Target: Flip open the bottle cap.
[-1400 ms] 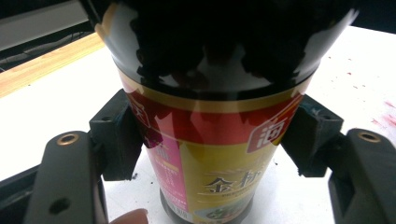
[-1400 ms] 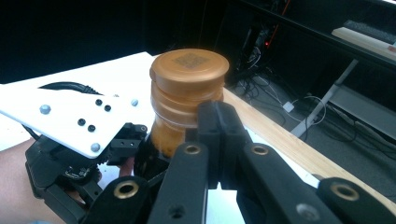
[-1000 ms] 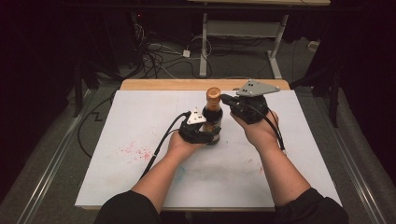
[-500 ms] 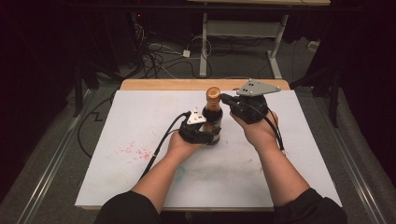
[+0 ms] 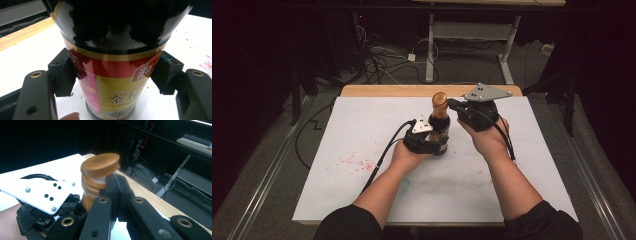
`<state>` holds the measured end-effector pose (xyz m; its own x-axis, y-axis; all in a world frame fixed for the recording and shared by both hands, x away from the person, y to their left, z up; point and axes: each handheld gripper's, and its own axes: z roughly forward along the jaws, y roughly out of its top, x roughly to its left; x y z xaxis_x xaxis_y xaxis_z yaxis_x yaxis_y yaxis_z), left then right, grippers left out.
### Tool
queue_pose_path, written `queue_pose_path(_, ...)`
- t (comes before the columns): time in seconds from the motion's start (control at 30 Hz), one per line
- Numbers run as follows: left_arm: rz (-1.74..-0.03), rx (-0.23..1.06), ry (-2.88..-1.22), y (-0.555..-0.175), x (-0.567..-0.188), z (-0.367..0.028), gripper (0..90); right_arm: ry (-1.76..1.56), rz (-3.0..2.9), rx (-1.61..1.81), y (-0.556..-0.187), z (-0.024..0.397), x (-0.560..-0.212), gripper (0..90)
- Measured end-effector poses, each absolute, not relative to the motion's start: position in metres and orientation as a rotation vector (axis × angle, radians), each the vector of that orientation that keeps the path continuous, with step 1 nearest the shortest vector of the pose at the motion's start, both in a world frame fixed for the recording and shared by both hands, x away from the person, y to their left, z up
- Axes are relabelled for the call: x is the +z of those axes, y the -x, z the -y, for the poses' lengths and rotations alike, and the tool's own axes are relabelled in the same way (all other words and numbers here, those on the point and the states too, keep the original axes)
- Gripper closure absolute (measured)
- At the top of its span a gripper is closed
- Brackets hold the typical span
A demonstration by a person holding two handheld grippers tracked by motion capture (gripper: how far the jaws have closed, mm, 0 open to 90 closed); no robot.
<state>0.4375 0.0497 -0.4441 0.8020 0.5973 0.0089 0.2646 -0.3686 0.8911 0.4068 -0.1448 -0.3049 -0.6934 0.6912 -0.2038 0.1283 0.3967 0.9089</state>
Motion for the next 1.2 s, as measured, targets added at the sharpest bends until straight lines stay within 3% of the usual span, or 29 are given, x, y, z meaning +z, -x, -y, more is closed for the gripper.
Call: queue_pose_path(1.2,-0.645,0.409,-1.964,-0.437,-0.444,-0.049,28.8,-0.681,-2.058,1.276,-0.407,0.144,-0.295,90.0)
